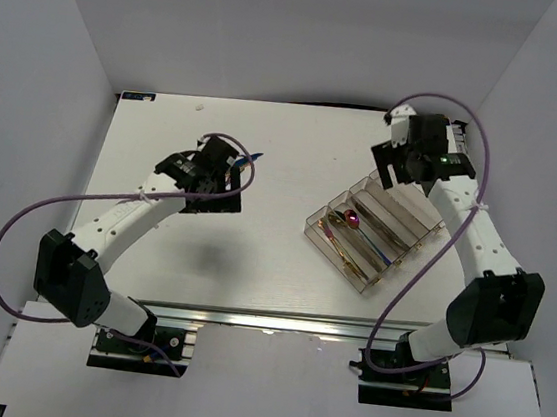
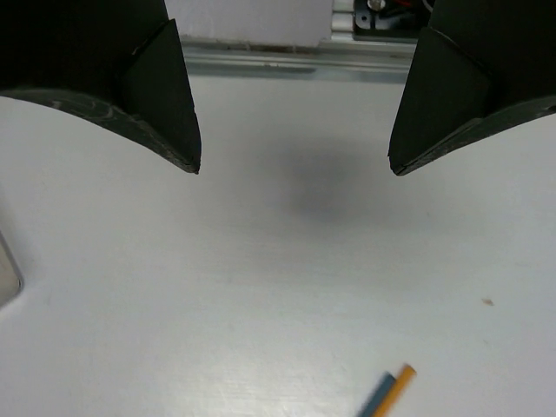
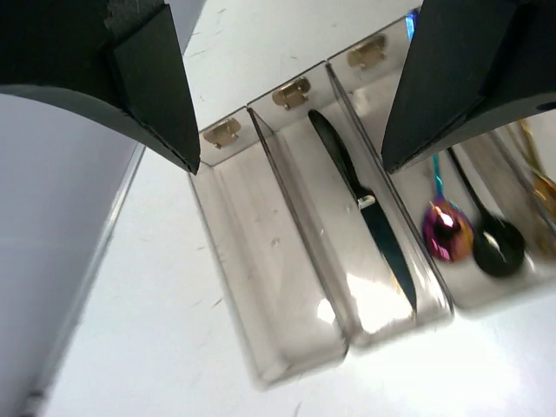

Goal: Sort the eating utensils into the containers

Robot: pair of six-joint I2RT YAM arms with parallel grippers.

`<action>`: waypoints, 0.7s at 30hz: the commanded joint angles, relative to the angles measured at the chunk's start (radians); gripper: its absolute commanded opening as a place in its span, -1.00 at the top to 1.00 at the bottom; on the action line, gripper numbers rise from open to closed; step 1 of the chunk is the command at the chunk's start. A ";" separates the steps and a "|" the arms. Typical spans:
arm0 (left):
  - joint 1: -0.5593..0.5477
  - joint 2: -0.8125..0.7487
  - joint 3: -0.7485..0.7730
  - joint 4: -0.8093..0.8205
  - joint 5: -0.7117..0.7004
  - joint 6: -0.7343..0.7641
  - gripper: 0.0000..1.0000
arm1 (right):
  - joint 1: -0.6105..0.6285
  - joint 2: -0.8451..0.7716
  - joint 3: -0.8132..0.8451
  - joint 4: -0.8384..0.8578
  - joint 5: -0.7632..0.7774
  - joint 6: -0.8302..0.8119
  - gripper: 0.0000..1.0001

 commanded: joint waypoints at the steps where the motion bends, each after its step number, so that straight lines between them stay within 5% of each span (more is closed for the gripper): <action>1: 0.116 0.033 0.049 0.107 0.002 0.120 -0.96 | 0.053 -0.078 0.174 -0.029 0.088 0.247 -0.79; 5: 0.162 0.143 0.098 0.188 0.088 0.318 -0.96 | 0.224 -0.142 0.185 -0.112 0.144 0.399 -0.79; 8: 0.162 0.229 0.124 0.227 0.095 0.439 -0.92 | 0.216 -0.234 0.046 -0.048 -0.123 0.615 -0.79; 9: 0.162 0.276 0.137 0.225 0.073 0.449 -0.86 | 0.208 -0.260 -0.003 0.007 -0.360 0.626 -0.78; 11: 0.164 0.315 0.147 0.256 0.078 0.466 -0.69 | 0.189 -0.343 -0.147 0.105 -0.536 0.663 -0.73; 14: 0.164 0.399 0.179 0.268 0.088 0.486 -0.32 | 0.189 -0.376 -0.188 0.114 -0.483 0.734 -0.60; 21: 0.193 0.551 0.287 0.279 0.117 0.496 -0.31 | 0.192 -0.417 -0.179 -0.011 -0.432 0.677 -0.59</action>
